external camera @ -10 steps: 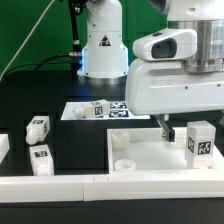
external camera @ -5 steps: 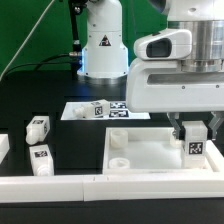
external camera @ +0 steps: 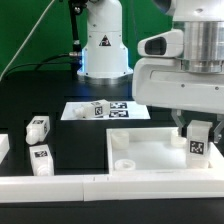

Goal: Assemble one leg

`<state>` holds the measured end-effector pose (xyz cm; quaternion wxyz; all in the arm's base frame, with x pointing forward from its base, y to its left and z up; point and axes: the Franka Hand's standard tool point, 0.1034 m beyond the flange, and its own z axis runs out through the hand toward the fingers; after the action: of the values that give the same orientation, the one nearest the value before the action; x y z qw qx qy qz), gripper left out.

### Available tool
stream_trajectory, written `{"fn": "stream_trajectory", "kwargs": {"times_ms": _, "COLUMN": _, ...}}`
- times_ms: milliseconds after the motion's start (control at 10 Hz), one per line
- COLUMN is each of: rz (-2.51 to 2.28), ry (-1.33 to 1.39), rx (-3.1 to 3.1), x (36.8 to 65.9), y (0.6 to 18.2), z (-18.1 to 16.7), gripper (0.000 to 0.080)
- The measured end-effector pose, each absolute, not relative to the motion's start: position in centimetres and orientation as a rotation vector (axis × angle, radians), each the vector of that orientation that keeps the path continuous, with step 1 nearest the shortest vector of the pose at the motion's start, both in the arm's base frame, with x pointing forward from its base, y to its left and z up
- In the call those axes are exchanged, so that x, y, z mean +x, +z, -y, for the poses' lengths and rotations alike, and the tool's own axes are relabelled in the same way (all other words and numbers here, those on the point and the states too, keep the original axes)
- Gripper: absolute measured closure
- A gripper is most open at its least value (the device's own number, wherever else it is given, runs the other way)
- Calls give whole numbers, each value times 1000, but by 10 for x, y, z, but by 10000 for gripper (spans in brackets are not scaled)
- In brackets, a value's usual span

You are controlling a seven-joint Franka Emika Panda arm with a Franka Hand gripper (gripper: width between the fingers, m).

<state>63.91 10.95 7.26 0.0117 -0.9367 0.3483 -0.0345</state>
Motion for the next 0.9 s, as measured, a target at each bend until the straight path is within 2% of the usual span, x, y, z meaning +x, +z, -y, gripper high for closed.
{"fn": "stream_trajectory", "kwargs": {"times_ms": 500, "rz": -2088, "ry": -32, "rx": -2224, "x": 640, "y": 72, "z": -110, "gripper": 514}}
{"fn": "stream_trajectory", "kwargs": {"times_ms": 900, "rz": -2219, "ry": -23, "rx": -2091, "x": 639, "y": 72, "z": -110, "gripper": 514}}
